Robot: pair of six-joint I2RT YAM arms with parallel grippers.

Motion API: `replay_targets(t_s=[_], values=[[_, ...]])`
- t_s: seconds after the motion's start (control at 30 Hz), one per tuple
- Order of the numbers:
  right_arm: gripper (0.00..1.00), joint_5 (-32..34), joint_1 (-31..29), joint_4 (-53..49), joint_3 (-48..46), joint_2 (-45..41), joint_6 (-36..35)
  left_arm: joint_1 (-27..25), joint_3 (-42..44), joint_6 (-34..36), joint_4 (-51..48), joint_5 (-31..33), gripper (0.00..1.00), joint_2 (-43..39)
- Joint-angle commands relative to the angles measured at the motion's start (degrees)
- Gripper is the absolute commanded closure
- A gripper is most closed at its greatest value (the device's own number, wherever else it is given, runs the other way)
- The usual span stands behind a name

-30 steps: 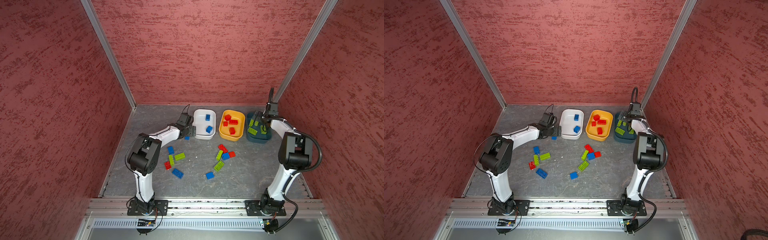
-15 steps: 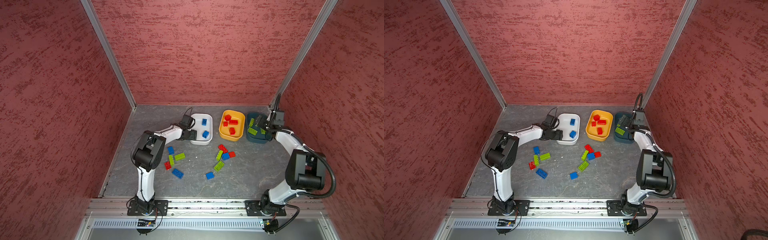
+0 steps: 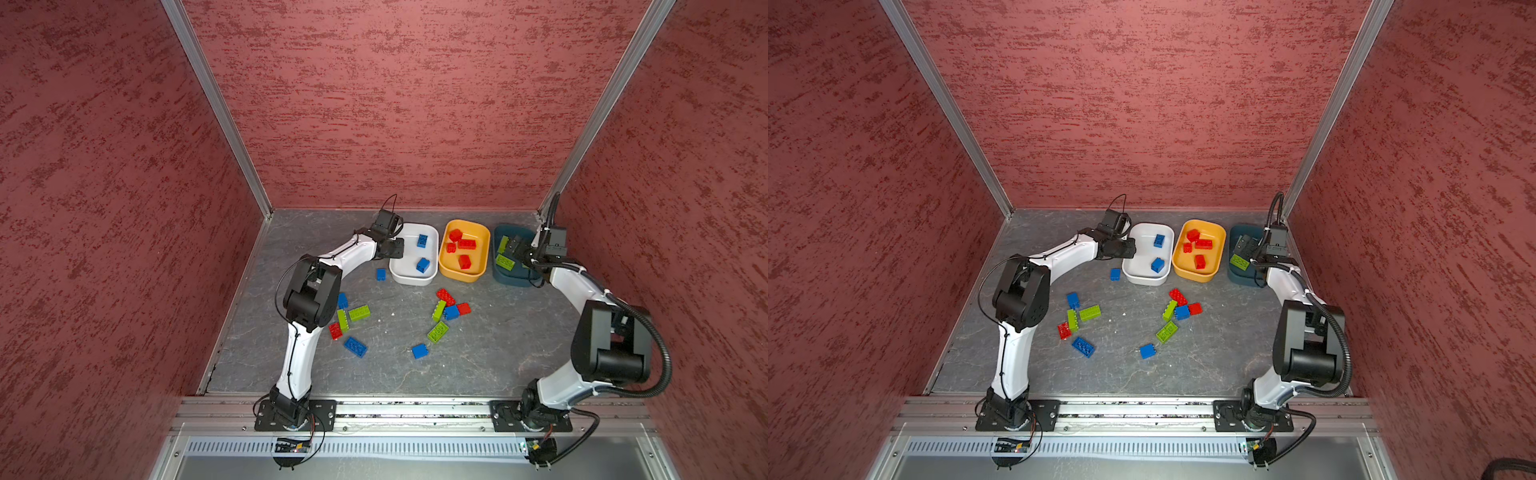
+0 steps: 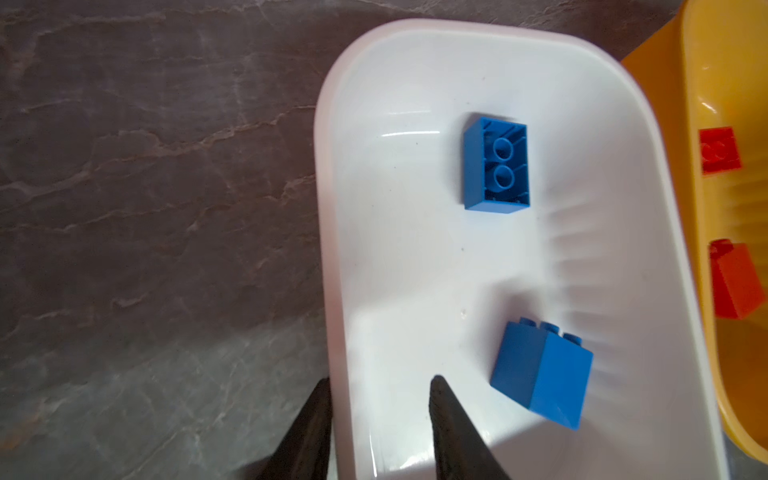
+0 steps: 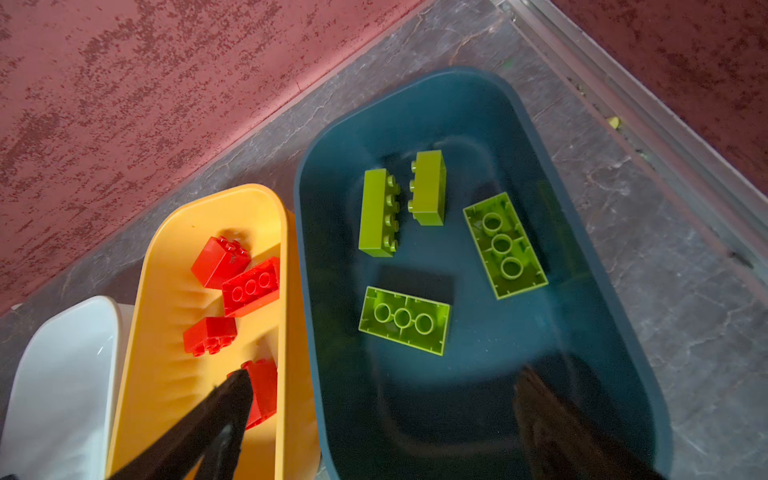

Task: Sort the legos into containers by color
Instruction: 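Lower left gripper onto the blue brick beside the white bin and grasp it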

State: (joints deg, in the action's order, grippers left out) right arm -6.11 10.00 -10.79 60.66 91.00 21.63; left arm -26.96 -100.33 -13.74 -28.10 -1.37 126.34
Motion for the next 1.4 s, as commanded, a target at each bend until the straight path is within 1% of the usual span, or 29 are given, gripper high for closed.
replay_targets(t_s=[0.0, 0.07, 0.1, 0.13, 0.17, 0.2, 0.27, 0.3, 0.37, 0.4, 0.47, 0.53, 0.6, 0.67, 0.73, 0.8, 0.87, 1.03, 1.13, 1.37], values=[[0.01, 0.04, 0.05, 0.84, -1.06, -2.03, -0.60, 0.24, -4.10, 0.02, -3.17, 3.40, 0.64, 2.62], [0.01, 0.03, 0.03, 0.65, -1.38, -2.20, -0.62, 0.50, -5.94, -0.06, -3.82, 3.77, 0.65, 3.12], [0.01, -0.11, 0.03, 0.63, -1.63, -2.27, -0.54, 0.64, -6.49, 0.15, -4.54, 3.35, 0.64, 2.77], [0.01, -0.21, 0.04, 0.64, -1.83, -2.36, -0.46, 0.52, -5.98, 0.36, -4.68, 3.39, 0.58, 1.86], [0.01, -0.37, 0.08, 0.75, -2.05, -2.49, -0.32, 0.42, -4.11, 0.49, -3.69, 3.56, 0.47, -0.10], [0.01, -0.55, 0.02, 0.87, -2.41, -2.57, -0.28, 0.54, -1.18, 0.47, -1.78, 2.90, 0.38, -2.70], [0.01, -0.72, 0.02, 1.07, -2.82, -2.52, -0.01, 1.08, 4.42, -0.10, 1.37, 0.33, 0.28, -8.01], [0.01, -0.89, 0.02, 1.05, -2.92, -2.42, -0.01, 1.61, 6.60, -0.69, 2.40, -1.91, 0.24, -10.63], [0.01, -1.15, 0.03, 1.15, -2.97, -2.15, 0.16, 2.79, 11.37, -1.53, 3.95, -6.08, 0.19, -14.97], [0.01, -1.31, 0.03, 1.19, -2.90, -1.98, 0.30, 3.43, 13.92, -1.96, 4.74, -6.80, 0.17, -16.96], [0.01, -1.52, 0.02, 1.26, -2.92, -1.81, 0.69, 4.47, 17.67, -2.68, 4.26, -4.21, 0.19, -19.22], [0.01, -1.79, 0.04, 1.47, -2.92, -1.86, 0.91, 5.76, 19.66, -3.39, 0.98, -0.23, 0.27, -18.80], [0.01, -2.06, 0.03, 1.57, -2.84, -1.93, 1.05, 7.02, 19.87, -4.05, -3.29, -0.46, 0.39, -16.94], [0.01, -2.02, 0.06, 1.38, -2.66, -2.11, 1.07, 7.06, 20.57, -4.39, -4.44, -1.64, 0.43, -16.14], [0.01, -1.89, 0.06, 1.12, -2.56, -2.25, 0.96, 6.62, 21.23, -4.15, -3.64, -3.53, 0.42, -15.80], [0.01, -1.80, 0.09, 1.12, -2.61, -2.41, 0.92, 6.30, 20.71, -3.91, -2.97, -6.22, 0.36, -14.89], [0.01, -1.87, 0.03, 1.10, -2.62, -2.34, 1.07, 5.97, 19.92, -3.89, -2.69, -6.85, 0.32, -13.81], [0.01, -1.98, 0.02, 0.70, -2.81, -2.47, 1.09, 5.63, 18.09, -4.02, -3.38, -7.36, 0.31, -10.38], [0.01, -1.98, 0.08, 0.50, -2.83, -2.56, 0.95, 5.18, 16.24, -3.78, -4.27, -6.69, 0.31, -8.36], [0.01, -2.62, 0.04, 0.28, -3.05, -3.19, 1.31, 3.25, 12.02, -2.61, -7.08, -0.43, 0.31, -4.64]])
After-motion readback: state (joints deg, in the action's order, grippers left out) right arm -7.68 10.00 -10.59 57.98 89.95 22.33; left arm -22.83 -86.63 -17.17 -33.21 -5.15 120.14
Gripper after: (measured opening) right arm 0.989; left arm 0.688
